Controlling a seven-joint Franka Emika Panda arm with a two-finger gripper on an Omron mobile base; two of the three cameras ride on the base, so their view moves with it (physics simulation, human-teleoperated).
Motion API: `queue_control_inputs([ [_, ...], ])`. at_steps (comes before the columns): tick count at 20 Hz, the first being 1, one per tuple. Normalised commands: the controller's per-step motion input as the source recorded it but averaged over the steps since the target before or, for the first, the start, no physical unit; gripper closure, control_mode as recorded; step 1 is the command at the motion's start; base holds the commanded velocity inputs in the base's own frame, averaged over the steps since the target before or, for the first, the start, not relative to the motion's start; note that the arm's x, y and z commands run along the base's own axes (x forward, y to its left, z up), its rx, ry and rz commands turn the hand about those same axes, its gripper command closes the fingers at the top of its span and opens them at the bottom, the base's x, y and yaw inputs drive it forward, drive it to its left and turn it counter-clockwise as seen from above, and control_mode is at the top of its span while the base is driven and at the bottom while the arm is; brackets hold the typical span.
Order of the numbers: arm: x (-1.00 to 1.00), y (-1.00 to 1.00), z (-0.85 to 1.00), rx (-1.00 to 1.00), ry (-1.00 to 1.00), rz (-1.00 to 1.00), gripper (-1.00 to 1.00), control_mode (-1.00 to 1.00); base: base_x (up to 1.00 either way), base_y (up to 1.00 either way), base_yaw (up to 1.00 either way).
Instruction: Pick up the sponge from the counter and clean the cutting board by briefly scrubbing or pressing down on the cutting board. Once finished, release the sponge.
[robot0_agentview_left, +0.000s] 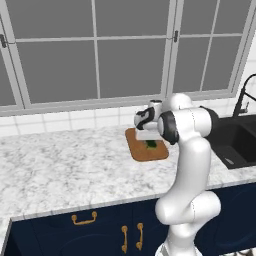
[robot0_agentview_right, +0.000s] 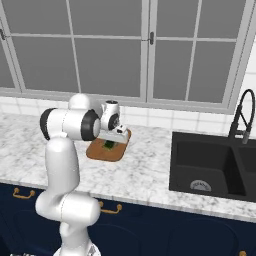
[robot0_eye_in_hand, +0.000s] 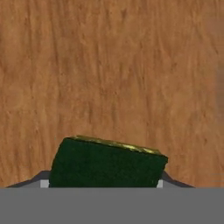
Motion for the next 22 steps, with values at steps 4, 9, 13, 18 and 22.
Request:
queue_control_inputs([
  [4,-0.68,0.0,-0.18,0.0,0.0,0.0,1.0,-1.0,0.0,0.0,0.0],
  [9,-0.54,0.0,-0.22,0.0,0.0,0.0,1.0,-1.0,0.0,0.0,0.0],
  [13,-0.16,-0.11,-0.11,0.0,-0.05,0.0,1.0,-1.0,0.0,0.0,0.0],
  [18,0.0,-0.35,-0.05,0.0,-0.12,0.0,1.0,-1.0,0.0,0.0,0.0],
  [22,0.0,-0.46,-0.03,0.0,-0.15,0.0,1.0,-1.0,0.0,0.0,0.0],
])
